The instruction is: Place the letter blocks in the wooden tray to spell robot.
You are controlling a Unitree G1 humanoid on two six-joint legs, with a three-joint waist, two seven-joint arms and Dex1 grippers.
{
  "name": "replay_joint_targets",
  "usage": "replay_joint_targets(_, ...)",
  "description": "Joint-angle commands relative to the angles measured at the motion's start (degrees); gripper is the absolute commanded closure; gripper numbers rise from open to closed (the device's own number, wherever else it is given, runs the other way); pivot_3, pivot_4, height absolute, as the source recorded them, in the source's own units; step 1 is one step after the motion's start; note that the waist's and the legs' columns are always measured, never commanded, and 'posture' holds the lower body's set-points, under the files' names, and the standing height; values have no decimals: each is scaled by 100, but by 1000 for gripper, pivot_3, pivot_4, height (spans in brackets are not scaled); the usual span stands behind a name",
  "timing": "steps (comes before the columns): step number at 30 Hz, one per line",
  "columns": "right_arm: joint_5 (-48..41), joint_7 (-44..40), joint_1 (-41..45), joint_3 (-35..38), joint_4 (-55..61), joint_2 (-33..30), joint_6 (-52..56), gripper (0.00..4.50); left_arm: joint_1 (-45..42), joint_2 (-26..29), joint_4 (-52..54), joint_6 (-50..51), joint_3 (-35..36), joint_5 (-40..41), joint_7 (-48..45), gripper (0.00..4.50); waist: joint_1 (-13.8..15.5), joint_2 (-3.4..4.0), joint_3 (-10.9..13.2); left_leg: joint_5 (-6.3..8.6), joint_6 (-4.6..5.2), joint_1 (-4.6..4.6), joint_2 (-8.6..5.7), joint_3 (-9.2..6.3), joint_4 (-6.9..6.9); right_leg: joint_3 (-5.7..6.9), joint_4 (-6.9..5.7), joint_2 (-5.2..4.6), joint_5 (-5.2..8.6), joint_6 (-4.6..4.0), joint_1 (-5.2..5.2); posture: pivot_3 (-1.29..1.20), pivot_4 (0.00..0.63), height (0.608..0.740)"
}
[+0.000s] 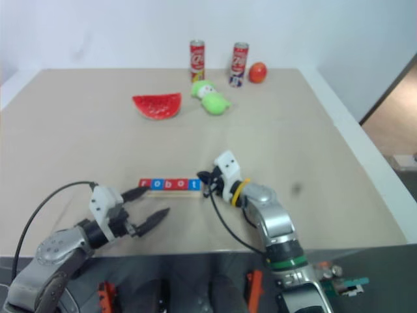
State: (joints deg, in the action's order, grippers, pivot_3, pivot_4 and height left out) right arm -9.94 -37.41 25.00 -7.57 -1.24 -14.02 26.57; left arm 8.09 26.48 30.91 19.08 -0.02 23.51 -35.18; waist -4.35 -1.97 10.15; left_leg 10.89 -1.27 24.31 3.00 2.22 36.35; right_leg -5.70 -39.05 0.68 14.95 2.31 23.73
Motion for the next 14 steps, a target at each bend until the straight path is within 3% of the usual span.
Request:
replay_joint_targets(1, -3, 37, 190, 303, -63, -252, -312, 4480, -118, 40, -4, -118, 233, -14, 66, 0, 1, 0, 0, 0, 0, 0, -1, 0, 0, 0, 0, -1, 0, 0, 0, 0, 150, 740)
replay_joint_targets(4, -145, -6, 324, 566, -253, -485, -304, 4480, -192, 104, -150, -158, 423, -2, 52, 0, 2, 0, 0, 0, 0, 0, -3, 1, 1, 0, 0, -2, 0, 1, -1, 0, 150, 740)
replay_joint_targets(5, -168, -64, 365, 641, -313, -594, -346, 3969, -224, 137, -214, -151, 538, 25, 50, 0, 2, 0, 0, 0, 0, 0, -3, 1, 1, 0, 1, -2, 0, 1, -1, 0, 150, 740)
replay_joint_targets(10, -667, -660, 355, 1063, -336, -1113, -189, 2292, -468, 553, -767, 63, 1248, 212, -38, 0, 3, 0, 1, 0, 0, 0, 0, -4, -2, 7, 1, 2, 3, -3, -1, 0, 150, 740)
replay_joint_targets(14, -1073, -2068, -30, 1024, -178, -1933, -329, 906, -671, 1071, -1442, 138, 1908, 368, -318, 0, 2, 0, 1, 1, 1, 1, -2, -4, -6, 9, 2, -1, 9, 1, -1, 0, 150, 740)
